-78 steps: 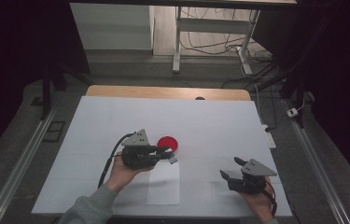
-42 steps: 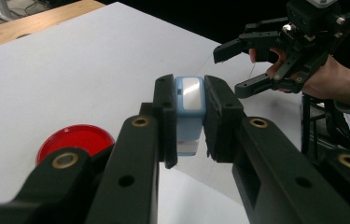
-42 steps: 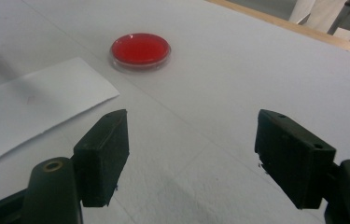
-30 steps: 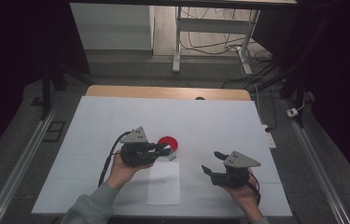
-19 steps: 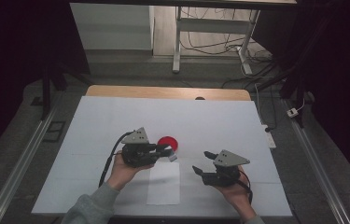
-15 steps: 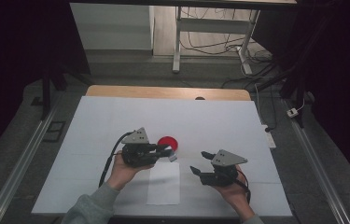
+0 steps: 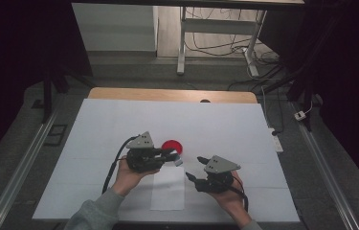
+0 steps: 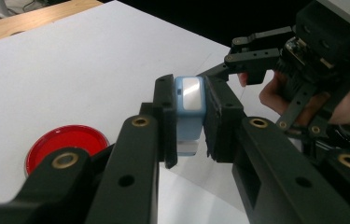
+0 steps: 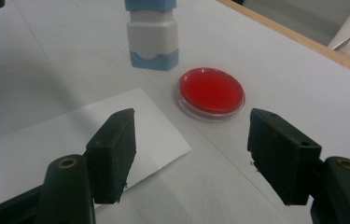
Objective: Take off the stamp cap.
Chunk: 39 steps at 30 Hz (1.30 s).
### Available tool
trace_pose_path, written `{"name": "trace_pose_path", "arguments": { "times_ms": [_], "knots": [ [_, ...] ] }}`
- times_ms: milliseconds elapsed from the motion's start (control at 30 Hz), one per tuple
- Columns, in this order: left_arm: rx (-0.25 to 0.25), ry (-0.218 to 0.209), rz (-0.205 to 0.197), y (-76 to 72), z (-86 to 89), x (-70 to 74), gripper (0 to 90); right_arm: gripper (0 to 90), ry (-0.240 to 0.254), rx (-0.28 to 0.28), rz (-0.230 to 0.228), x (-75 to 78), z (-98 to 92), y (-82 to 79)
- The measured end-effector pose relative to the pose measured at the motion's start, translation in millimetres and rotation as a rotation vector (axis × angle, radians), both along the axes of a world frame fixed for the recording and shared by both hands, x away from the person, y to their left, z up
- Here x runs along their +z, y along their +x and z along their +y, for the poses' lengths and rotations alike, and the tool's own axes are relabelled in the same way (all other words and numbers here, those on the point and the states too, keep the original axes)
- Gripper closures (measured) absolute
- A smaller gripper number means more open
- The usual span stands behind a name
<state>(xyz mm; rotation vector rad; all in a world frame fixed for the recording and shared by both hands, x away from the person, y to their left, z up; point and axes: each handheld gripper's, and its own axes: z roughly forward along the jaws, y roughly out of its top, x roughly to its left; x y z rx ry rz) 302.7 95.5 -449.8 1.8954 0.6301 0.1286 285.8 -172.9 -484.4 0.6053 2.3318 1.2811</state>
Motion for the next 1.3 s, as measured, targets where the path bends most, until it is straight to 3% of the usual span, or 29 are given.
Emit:
{"name": "trace_pose_path", "arguments": {
  "times_ms": [900, 1300],
  "knots": [
    [0.103, -0.009, 0.042, -4.4, -19.4, -13.3, 75.9, 36.5, -0.024, -0.061, -0.044, -8.3, 22.5, -5.4],
    [0.114, -0.016, 0.047, -4.9, -22.1, -15.5, 75.9, 43.1, -0.045, -0.105, -0.064, -14.8, 29.3, -6.5]
  ]
}}
